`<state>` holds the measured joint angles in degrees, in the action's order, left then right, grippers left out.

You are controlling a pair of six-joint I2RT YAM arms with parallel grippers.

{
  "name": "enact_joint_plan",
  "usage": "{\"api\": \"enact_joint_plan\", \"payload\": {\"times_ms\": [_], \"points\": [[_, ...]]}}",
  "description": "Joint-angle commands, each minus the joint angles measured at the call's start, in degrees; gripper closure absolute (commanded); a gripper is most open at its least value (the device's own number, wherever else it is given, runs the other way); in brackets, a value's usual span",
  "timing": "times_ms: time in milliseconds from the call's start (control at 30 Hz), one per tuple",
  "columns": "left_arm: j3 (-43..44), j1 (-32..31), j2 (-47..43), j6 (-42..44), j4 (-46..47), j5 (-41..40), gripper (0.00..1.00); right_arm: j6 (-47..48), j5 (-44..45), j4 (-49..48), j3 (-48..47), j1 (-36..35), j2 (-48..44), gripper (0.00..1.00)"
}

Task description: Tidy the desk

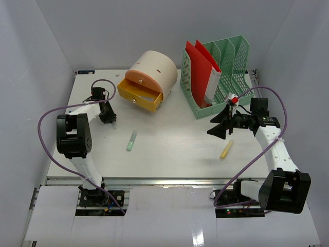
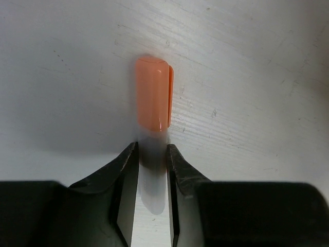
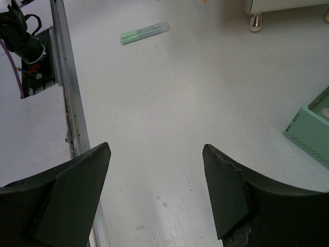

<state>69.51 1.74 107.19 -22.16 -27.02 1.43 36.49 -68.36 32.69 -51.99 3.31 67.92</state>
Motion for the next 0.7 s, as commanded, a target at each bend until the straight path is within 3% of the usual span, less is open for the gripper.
{"api": "enact_joint_plan", "payload": {"times_ms": [0,200,300,567,667], "points": [[-1.34,-0.36,-1.02,0.6,-1.37,0.03,0.73,0.92,-2.13,0.35,-1.54,0.73,-0.07,0.21],[-6.83,-0.33,-7.42,-0.25,1.01,4.28,0.84,1.21,-2.13,0.35,-1.28,1.7,0.28,0.21],[-12.83,-0.33,-15.58,-2.24,5.74,9.2,0.97,1.23,-2.87,0.02,-0.95,2.96,0.28,0.21],[-25.21,-0.33,-32.52,-9.63,12.91,20.12,1.0,1.17,-2.54,-1.04,0.26,4.29,0.81,0.21],[-28.54,-0.33,-38.53,-16.79,18.05,27.02,1.0,1.04,-1.75,-1.84,0.74,4.54,0.81,0.21]]}}
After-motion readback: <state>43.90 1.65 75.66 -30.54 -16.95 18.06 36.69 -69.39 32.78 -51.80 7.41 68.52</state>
